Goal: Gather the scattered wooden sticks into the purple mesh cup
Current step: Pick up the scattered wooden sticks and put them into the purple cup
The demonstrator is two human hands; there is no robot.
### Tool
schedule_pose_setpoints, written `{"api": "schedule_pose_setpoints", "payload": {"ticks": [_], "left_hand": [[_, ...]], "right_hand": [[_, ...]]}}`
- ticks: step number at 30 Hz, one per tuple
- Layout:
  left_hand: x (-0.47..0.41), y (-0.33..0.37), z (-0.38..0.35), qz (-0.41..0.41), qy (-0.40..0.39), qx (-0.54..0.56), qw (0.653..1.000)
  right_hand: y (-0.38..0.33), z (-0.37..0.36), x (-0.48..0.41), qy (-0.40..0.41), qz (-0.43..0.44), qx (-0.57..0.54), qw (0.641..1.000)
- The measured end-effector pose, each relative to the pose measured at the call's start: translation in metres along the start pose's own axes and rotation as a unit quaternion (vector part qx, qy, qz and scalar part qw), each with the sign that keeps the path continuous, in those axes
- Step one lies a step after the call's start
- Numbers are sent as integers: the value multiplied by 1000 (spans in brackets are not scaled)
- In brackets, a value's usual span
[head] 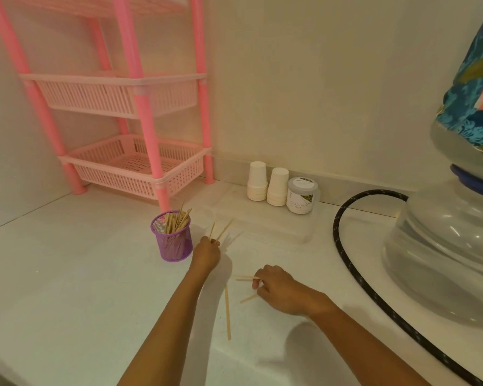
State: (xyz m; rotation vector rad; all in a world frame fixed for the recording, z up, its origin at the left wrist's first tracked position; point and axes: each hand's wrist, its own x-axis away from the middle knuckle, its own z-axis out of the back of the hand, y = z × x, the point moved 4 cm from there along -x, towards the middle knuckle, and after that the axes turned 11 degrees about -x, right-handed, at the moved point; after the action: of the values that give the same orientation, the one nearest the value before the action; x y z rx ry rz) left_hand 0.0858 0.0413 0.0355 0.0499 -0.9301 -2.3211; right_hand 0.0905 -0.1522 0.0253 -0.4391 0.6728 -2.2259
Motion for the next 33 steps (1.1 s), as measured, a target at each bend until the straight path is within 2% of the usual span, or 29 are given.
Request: {"api": "schedule_pose_setpoints", "payload": {"ticks": [2,5,9,13,17,22,25,29,33], "left_hand": [[6,-2,2,9,13,35,999],[13,-5,2,-1,14,5,1000],[23,-6,-1,-1,3,23,1000],[36,-9,-9,3,3,9,1000],[48,-10,-15,-10,36,-25,999],[61,-10,-18,0,9,1,1000],[70,-11,-18,0,-1,-20,1000],[80,-13,-21,25,-19,-104,994],[96,-12,-26,5,12,-197,980]], "right_hand": [[1,-1,7,-1,50,30,998],[0,4,12,36,90,54,994],[-3,4,12,56,96,81,991],[-2,-2,15,35,73,147,986],[1,4,23,46,12,39,998],[15,11,36,68,-9,-17,997],[26,15,52,71,-16,-21,997],[40,19,75,60,-39,-27,997],[41,20,89,73,-28,9,997]]}}
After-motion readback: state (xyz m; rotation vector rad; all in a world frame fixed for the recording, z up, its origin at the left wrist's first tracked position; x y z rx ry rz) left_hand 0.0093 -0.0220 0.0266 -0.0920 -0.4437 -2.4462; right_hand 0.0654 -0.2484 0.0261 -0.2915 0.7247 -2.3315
